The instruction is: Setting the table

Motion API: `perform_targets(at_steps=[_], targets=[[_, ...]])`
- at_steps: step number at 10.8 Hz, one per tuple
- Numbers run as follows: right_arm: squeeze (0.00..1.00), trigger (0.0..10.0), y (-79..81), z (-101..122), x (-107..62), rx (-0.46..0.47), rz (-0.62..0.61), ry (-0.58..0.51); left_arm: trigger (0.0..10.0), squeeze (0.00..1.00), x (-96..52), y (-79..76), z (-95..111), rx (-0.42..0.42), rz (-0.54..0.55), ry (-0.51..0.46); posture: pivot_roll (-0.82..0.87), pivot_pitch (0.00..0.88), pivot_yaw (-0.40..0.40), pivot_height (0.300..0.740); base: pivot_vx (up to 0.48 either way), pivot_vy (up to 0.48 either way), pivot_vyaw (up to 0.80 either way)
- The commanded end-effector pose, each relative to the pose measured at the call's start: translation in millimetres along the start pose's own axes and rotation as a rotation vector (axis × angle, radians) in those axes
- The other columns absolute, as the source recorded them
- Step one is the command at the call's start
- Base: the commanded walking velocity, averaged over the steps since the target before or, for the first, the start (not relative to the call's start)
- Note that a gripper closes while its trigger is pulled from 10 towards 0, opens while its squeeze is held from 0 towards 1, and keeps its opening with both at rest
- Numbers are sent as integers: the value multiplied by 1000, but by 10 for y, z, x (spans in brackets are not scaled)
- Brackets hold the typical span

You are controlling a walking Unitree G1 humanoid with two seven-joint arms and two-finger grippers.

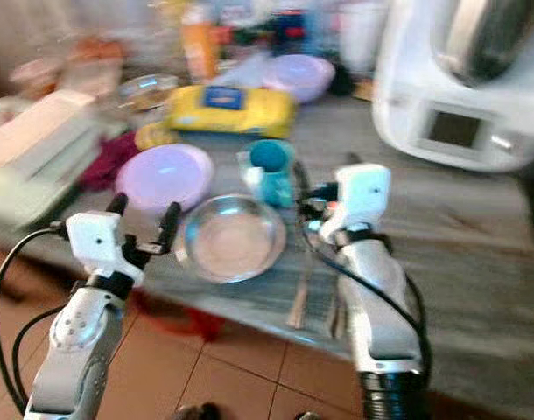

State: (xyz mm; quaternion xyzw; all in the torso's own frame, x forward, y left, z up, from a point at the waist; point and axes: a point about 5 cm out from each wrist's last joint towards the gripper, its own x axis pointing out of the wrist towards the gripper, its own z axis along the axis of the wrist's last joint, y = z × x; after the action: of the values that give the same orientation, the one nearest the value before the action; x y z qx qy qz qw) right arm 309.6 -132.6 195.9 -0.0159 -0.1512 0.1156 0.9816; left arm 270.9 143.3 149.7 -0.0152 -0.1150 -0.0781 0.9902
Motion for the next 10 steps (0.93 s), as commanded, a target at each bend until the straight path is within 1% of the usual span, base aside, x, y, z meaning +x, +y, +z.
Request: perform_targets(at_steps=[1, 2, 5, 8, 10], targets=[[0, 10000, 17, 96, 19, -11, 7, -33, 10000, 0, -23, -8, 16, 8, 17, -9, -33, 132, 45, 740, 0, 0, 800], [0, 10000, 27, 108, 20, -13, 5, -33, 10000, 0, -12, -20, 81, 33, 34, -41, -30, 131, 45, 740, 0, 0, 800], [0, 10000, 71, 133, 31, -31, 22, -44, 10000, 0, 18, 51, 124, 60, 87, -61, -29, 135, 49, 740, 0, 0, 800], [0, 10000, 120, 129, 32, -33, 42, -45, 10000, 0, 26, 81, 79, 99, 127, -39, -28, 136, 52, 740, 0, 0, 800], [0, 10000, 153, 111, 25, -31, 57, -36, 10000, 0, 18, 140, 43, 137, 175, -20, -27, 141, 53, 740, 0, 0, 800]])
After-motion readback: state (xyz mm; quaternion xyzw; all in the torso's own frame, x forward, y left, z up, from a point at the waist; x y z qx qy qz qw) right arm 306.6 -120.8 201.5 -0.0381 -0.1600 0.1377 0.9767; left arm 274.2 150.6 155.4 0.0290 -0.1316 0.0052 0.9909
